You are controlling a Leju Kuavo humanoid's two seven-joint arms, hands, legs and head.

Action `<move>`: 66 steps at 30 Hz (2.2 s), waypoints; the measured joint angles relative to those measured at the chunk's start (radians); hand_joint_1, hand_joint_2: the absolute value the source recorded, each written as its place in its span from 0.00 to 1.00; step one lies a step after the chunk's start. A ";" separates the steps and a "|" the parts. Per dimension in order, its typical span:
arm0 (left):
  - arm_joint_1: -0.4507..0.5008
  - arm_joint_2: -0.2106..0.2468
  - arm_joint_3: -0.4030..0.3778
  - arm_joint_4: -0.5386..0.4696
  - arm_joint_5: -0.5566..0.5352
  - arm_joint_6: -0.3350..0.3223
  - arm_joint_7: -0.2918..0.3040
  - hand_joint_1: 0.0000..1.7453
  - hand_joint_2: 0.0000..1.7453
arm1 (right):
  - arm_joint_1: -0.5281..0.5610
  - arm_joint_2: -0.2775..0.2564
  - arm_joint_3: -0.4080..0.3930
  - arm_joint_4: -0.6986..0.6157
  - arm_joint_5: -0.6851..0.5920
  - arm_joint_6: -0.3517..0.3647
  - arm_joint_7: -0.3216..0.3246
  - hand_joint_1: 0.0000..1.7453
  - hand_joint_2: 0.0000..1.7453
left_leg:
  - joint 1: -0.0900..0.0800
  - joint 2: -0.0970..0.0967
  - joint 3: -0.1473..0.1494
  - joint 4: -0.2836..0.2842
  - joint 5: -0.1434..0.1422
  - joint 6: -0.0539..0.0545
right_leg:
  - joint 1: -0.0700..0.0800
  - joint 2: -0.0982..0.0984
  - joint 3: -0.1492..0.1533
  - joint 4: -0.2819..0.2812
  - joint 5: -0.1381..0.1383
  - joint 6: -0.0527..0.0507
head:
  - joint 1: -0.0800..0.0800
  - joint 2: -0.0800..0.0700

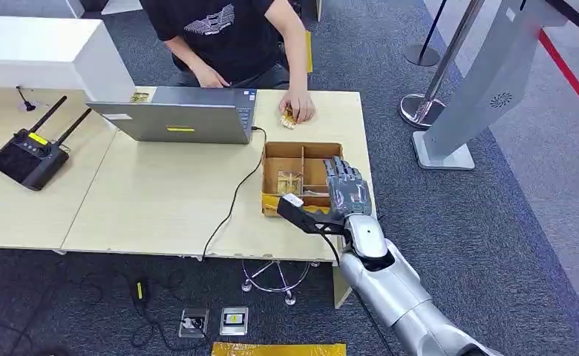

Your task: Pass the card to the sensor for recognition and then transmit it.

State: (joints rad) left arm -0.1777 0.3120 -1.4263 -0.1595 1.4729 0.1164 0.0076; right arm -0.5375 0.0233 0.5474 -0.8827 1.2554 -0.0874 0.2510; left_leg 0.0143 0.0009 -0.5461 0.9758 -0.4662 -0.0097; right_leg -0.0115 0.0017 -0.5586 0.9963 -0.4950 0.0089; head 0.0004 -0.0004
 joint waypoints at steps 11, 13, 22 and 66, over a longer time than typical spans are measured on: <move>0.000 -0.002 0.000 0.000 0.000 0.000 0.000 0.00 0.00 | 0.000 0.014 0.001 0.001 0.001 -0.001 0.000 0.00 1.00 | 0.000 0.000 0.000 0.000 0.000 0.000 | 0.000 0.000 0.000 0.000 0.000 0.000 | 0.000 0.000; 0.000 -0.002 0.000 0.000 0.000 0.000 0.000 0.00 0.00 | 0.001 0.014 0.001 0.001 0.001 -0.002 0.000 0.00 1.00 | 0.000 0.000 0.000 0.000 0.000 0.000 | 0.000 0.000 0.000 0.000 0.000 0.000 | 0.000 0.000; 0.000 -0.005 0.000 0.000 -0.001 0.005 0.000 0.00 0.00 | 0.001 0.016 0.001 0.022 0.003 -0.029 -0.012 0.00 1.00 | 0.000 0.000 0.000 0.000 0.000 0.000 | 0.000 0.000 0.000 0.000 0.000 0.000 | 0.000 0.000; 0.000 -0.013 -0.021 0.000 -0.010 0.014 -0.006 0.00 0.00 | -0.068 0.030 0.083 0.222 -0.217 -0.192 -0.125 1.00 1.00 | 0.000 0.000 0.000 0.000 0.000 0.000 | 0.000 0.000 0.000 0.000 0.000 0.000 | 0.000 0.000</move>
State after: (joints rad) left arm -0.1780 0.2991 -1.4473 -0.1595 1.4630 0.1305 0.0019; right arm -0.6053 0.0534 0.6306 -0.6607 1.0388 -0.2796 0.1263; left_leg 0.0143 0.0007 -0.5465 0.9758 -0.4662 -0.0097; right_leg -0.0115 0.0015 -0.5586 0.9963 -0.4949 0.0089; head 0.0004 -0.0004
